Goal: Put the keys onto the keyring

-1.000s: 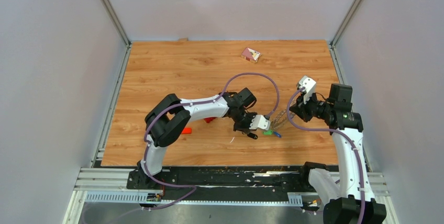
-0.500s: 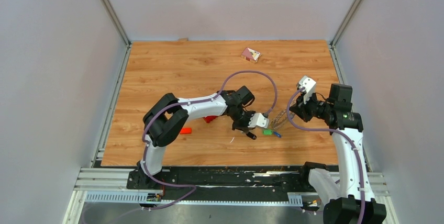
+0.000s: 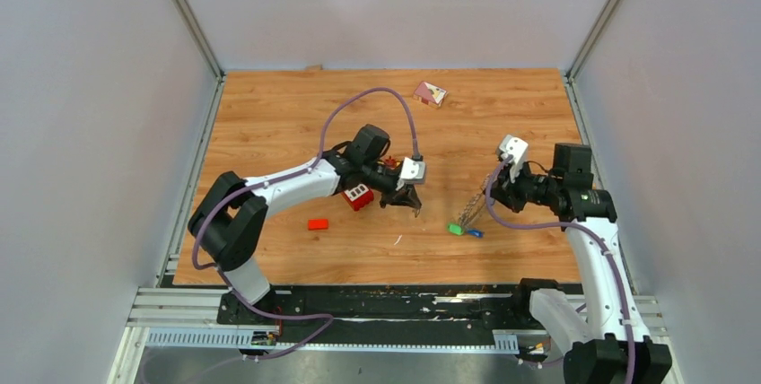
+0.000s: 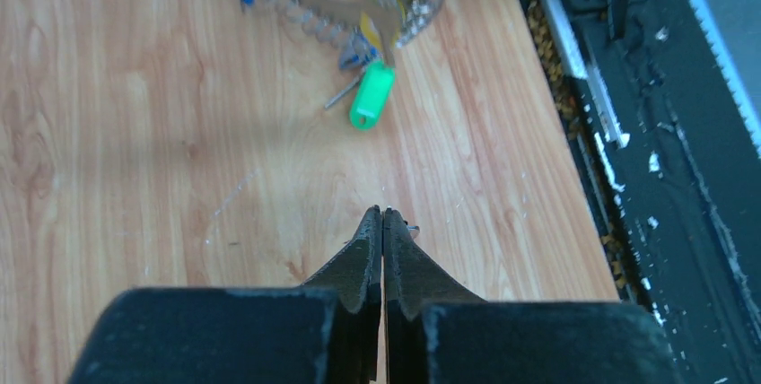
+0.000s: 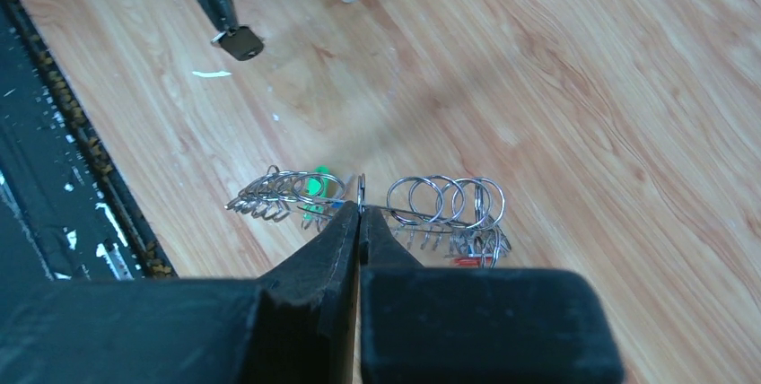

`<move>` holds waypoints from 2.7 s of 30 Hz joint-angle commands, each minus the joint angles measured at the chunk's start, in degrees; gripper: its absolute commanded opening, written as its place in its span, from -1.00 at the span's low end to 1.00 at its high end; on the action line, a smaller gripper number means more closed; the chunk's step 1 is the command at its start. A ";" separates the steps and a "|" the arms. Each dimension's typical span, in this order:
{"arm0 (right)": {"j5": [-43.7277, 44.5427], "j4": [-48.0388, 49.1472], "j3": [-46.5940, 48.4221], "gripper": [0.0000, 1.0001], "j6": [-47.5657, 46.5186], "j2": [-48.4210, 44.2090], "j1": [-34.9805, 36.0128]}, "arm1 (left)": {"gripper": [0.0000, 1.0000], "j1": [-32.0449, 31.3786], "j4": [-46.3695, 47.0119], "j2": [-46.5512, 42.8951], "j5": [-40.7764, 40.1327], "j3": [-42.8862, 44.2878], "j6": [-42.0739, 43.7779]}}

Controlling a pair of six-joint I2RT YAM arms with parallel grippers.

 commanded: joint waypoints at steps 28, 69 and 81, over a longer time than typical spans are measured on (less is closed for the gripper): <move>7.31 18.34 2.06 -1.00 -0.88 5.89 39.28 | -1.00 2.14 30.81 -23.57 4.36 -18.29 -13.79; 5.48 16.38 2.57 -1.00 -3.24 13.58 46.97 | -1.00 2.02 10.42 -26.97 11.04 -19.47 17.96; 5.75 16.30 3.25 -1.00 -3.03 14.68 47.56 | -1.00 2.02 10.75 -27.18 11.44 -20.36 18.26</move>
